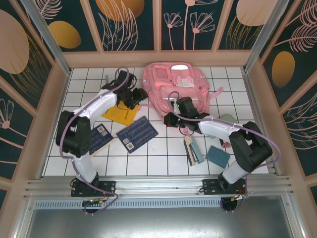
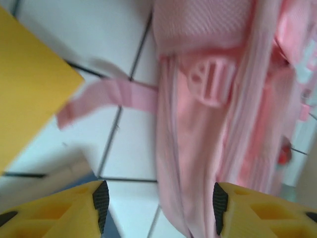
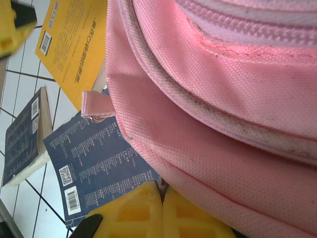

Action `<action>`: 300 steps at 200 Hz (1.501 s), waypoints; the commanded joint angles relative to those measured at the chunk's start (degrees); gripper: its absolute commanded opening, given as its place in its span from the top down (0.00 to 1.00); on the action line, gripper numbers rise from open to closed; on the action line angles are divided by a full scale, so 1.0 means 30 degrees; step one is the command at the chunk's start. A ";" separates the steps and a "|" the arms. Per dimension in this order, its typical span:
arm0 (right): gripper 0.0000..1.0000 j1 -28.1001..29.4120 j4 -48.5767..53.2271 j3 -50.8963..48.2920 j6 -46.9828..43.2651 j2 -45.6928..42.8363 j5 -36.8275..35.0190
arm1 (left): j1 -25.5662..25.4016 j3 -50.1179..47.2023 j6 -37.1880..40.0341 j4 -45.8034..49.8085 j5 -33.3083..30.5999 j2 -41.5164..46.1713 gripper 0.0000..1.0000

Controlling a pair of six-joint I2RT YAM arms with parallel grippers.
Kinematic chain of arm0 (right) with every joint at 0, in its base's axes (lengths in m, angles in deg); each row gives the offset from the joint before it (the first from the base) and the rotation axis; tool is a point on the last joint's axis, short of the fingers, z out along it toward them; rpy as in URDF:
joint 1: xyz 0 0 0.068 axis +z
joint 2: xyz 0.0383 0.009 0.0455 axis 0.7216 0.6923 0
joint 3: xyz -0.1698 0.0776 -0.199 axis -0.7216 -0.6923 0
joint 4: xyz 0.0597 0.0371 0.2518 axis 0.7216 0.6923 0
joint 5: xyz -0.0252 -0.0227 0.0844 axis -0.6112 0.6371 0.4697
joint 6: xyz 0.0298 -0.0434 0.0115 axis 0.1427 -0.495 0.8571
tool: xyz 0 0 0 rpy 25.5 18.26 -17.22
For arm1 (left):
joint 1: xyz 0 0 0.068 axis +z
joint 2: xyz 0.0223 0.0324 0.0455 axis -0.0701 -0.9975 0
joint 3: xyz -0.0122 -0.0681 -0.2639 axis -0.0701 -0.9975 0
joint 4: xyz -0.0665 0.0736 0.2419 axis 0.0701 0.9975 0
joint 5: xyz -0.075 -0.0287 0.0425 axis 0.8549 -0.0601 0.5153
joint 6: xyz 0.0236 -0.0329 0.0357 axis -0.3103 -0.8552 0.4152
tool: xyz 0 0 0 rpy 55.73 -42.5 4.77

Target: Pack books, pencil case, and school supplies into a backpack

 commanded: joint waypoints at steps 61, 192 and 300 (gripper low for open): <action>1.00 0.1149 -0.1797 0.0529 0.1104 0.0578 0.0464 | -0.1678 -0.2684 -0.3494 -0.6386 0.3836 -0.0221 0.48; 1.00 0.1630 -0.1365 0.0150 0.1313 0.0389 -0.1183 | -0.1798 -0.2774 -0.2333 -0.5722 0.3099 -0.1219 1.00; 1.00 0.0801 0.2714 -0.1130 -0.0239 -0.1330 -0.3090 | -0.0029 -0.1620 -0.0278 -0.2846 0.0412 -0.0468 1.00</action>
